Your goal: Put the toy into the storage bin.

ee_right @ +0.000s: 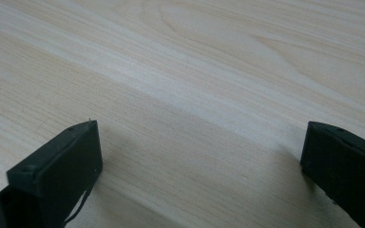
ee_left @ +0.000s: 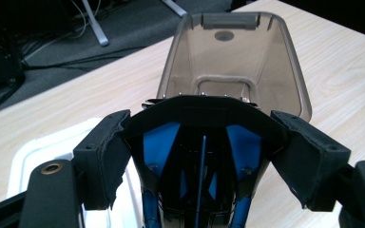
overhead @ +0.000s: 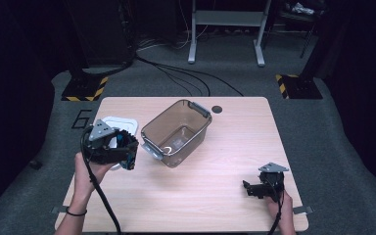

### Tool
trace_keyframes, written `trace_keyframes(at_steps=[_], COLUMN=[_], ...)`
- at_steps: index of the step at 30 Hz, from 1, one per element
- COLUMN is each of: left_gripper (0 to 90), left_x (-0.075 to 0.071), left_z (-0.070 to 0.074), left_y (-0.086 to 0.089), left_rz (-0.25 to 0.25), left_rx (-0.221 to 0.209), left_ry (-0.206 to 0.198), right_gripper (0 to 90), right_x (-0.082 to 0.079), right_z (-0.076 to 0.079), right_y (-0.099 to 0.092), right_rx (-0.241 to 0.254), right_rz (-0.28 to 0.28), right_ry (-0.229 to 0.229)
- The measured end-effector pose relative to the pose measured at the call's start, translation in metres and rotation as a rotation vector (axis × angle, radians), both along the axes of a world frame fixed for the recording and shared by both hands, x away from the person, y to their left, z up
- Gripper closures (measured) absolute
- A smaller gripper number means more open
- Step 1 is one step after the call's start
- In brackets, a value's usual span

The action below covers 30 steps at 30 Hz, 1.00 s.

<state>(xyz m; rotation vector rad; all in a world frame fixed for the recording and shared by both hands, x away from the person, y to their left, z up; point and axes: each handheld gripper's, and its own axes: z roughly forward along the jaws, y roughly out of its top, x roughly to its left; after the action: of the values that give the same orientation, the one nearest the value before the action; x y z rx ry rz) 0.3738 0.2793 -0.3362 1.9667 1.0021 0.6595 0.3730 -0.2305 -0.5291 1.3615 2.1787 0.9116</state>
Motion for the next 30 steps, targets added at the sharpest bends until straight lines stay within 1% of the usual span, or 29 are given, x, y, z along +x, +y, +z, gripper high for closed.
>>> trace_keyframes(at_steps=[5,8,10,12,16,18,23,24,26,27,28,30], left_gripper=[25.0,25.0,25.0,25.0,25.0,25.0,25.0,25.0,25.1,25.0,25.0,25.0], left_x=[0.002,0.005,0.006,0.009,0.016,0.019,0.026,0.027,0.030,0.032,0.034,0.037], left_z=[0.012,0.020,0.024,0.028,0.036,0.039,0.047,0.049,0.052,0.053,0.056,0.058], left_y=[-0.002,-0.005,-0.007,-0.010,-0.015,-0.019,-0.025,-0.027,-0.031,-0.033,-0.034,-0.038], left_rz=[-0.004,-0.009,-0.013,-0.018,-0.030,-0.034,-0.049,-0.048,-0.053,-0.053,-0.061,-0.065], left_rx=[0.001,0.009,0.014,0.019,0.036,0.030,0.035,0.034,0.035,0.027,0.037,0.036], left_ry=[-0.027,-0.043,-0.043,-0.053,-0.058,-0.064,-0.069,-0.077,-0.079,-0.081,-0.081,-0.089], right_gripper=[0.0,0.0,0.0,0.0,0.0,0.0,0.0,0.0,0.0,0.0,0.0,0.0], right_x=[0.000,0.000,0.000,0.000,0.000,0.000,0.000,0.000,0.000,0.000,0.000,0.000], right_z=[0.000,0.000,0.000,0.000,0.000,0.000,0.000,0.000,0.000,0.000,0.000,0.000], right_y=[0.000,0.000,0.000,0.000,0.000,0.000,0.000,0.000,0.000,0.000,0.000,0.000], right_rx=[-0.002,-0.002,0.000,0.000,0.000,0.000,0.001,-0.002,-0.002,0.000,-0.002,0.000], right_rz=[0.000,-0.001,0.000,-0.001,0.000,0.000,-0.001,-0.001,-0.001,0.000,-0.001,0.000], right_ry=[-0.001,-0.001,0.000,0.000,0.000,0.000,0.000,-0.001,-0.001,0.000,-0.001,0.000])
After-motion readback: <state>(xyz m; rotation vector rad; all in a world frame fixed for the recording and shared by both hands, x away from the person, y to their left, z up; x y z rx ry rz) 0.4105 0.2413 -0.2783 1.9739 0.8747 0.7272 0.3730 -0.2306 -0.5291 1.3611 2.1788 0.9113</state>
